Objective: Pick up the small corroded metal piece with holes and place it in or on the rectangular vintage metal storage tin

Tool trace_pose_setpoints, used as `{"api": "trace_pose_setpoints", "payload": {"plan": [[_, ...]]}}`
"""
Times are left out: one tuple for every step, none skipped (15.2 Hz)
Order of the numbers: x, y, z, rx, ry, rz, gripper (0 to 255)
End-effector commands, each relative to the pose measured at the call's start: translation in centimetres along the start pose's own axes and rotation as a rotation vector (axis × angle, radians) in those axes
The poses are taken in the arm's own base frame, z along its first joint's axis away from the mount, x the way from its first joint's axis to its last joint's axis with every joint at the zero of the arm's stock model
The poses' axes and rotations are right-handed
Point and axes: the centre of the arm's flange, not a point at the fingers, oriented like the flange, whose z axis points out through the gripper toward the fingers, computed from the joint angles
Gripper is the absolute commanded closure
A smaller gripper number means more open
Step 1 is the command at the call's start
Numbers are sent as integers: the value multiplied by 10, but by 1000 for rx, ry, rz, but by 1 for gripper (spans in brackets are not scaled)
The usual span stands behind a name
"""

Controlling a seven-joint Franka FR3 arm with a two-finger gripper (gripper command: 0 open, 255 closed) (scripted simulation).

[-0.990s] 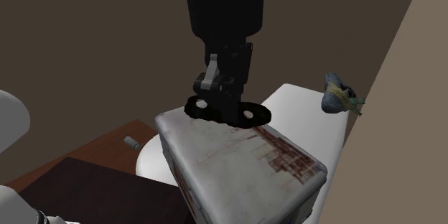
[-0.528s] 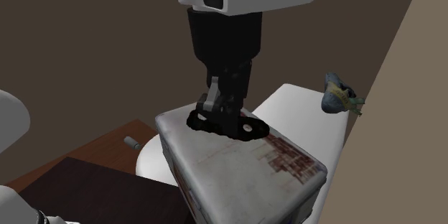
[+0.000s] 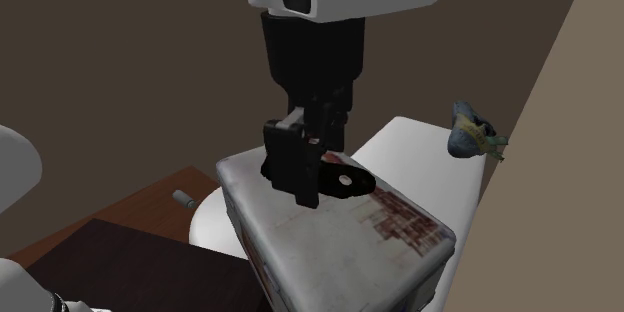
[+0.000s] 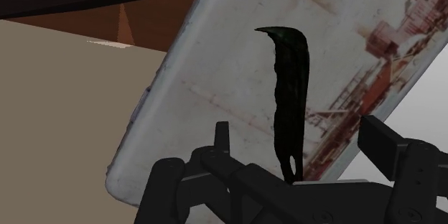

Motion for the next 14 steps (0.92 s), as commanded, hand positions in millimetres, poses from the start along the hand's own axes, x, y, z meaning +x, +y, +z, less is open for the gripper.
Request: {"api": "trace_pose_setpoints", "payload": {"plan": [[0, 0, 0, 0, 0, 0, 0], [0, 0, 0, 0, 0, 0, 0], [0, 0, -13, 0, 0, 0, 0], [0, 0, -26, 0, 0, 0, 0], [0, 0, -40, 0, 0, 0, 0], [0, 0, -50, 0, 0, 0, 0], [0, 0, -50, 0, 0, 0, 0], [0, 0, -50, 0, 0, 0, 0], [0, 0, -50, 0, 0, 0, 0], [0, 0, -50, 0, 0, 0, 0], [0, 0, -50, 0, 0, 0, 0], [0, 0, -50, 0, 0, 0, 0], [0, 0, -50, 0, 0, 0, 0], [0, 0, -50, 0, 0, 0, 0]]}}
